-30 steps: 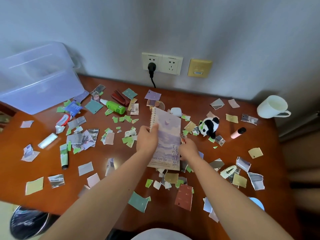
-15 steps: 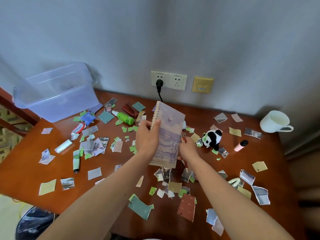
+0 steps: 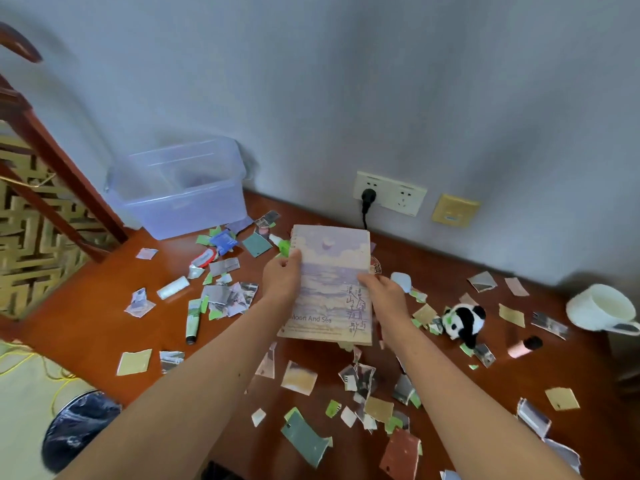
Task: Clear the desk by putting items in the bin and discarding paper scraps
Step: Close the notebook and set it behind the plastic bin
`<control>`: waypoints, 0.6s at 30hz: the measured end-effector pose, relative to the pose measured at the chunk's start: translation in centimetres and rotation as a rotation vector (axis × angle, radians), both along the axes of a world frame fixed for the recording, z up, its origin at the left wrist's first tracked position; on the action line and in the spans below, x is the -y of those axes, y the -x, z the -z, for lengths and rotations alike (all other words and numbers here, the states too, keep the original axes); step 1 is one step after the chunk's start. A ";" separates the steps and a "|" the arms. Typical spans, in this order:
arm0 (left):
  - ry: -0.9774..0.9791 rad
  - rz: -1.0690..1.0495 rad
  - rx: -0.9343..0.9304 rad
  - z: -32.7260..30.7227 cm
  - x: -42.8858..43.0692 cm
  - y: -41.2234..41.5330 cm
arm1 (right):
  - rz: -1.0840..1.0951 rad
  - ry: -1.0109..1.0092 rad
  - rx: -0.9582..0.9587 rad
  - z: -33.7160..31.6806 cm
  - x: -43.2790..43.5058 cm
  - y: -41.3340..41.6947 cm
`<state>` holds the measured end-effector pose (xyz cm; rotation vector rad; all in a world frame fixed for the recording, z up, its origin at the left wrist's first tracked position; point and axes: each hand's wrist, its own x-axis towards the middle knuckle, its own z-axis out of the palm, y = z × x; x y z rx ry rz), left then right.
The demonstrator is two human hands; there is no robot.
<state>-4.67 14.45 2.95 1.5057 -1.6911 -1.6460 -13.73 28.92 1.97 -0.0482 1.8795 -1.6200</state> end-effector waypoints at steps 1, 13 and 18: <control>-0.021 -0.009 -0.004 0.0 1.0 -0.3 | -0.013 0.032 0.019 -0.2 0.9 -0.2; 0.033 0.042 -0.083 -2.0 18.2 -4.7 | -0.061 0.024 -0.237 -1.9 18.7 -4.8; 0.197 0.082 -0.112 -2.9 25.8 -6.2 | -0.021 0.046 -0.220 -2.2 26.7 -6.4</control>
